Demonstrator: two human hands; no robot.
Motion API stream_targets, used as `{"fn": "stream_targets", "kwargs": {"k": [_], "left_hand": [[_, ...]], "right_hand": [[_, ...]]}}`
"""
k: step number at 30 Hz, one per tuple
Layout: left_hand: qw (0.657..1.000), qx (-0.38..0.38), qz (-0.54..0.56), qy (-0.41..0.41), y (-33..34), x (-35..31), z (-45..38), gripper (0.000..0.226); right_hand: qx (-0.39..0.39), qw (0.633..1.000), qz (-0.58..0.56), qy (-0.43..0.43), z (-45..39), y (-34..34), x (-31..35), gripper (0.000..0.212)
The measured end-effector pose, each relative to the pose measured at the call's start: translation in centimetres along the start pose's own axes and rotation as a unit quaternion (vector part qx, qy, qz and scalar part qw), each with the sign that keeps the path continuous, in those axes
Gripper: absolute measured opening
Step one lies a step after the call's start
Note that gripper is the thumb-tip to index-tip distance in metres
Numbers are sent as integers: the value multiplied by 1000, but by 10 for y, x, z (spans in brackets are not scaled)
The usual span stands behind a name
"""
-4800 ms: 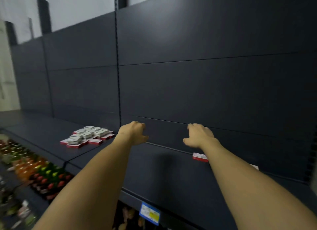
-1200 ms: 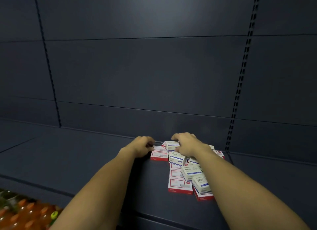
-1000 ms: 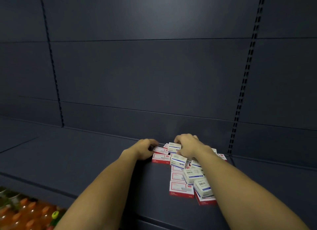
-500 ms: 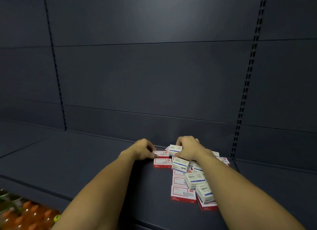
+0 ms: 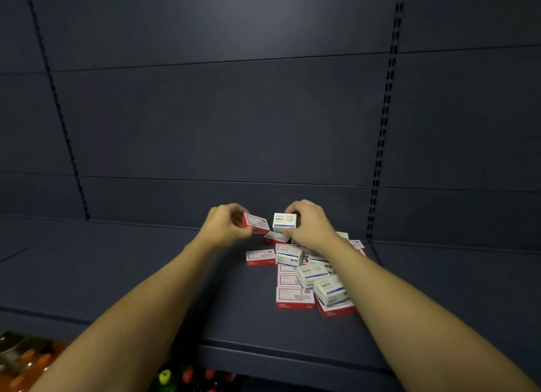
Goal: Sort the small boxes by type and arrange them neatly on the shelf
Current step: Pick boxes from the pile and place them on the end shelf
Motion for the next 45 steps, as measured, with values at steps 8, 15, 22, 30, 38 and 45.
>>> {"fn": "stream_targets", "kwargs": {"k": [8,15,22,30,38,45], "left_hand": [[993,23,66,91,7,-37,30,27],[978,60,145,137,27,-58,41,32],[964,104,160,184,43,-74,50,32],[952,150,146,224,75,-144,70,30],[951,170,114,232,130,-218,102,32],[943,186,94,260,193,-290,133,31]], "right_hand": [[-70,997,-26,8,53,-28,-17,35],[-96,995,-24,16,97,-47,-22,35],[-121,993,-3,14,127,-78,-36,38],[-127,991,21,34,169,-136,-64,39],[-125,991,23,37,226,-206,-105,40],[-98,994,53,15,268,-269,-134,38]]}}
Point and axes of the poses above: each hand's wrist, its own z-axis away from the middle knuckle, its own y-axis out of the palm, x = y × z, the point moved 1 cm from there along -z, towards the middle knuckle, and after that the axes turned 4 degrees about -y, right-handed, at the moved point
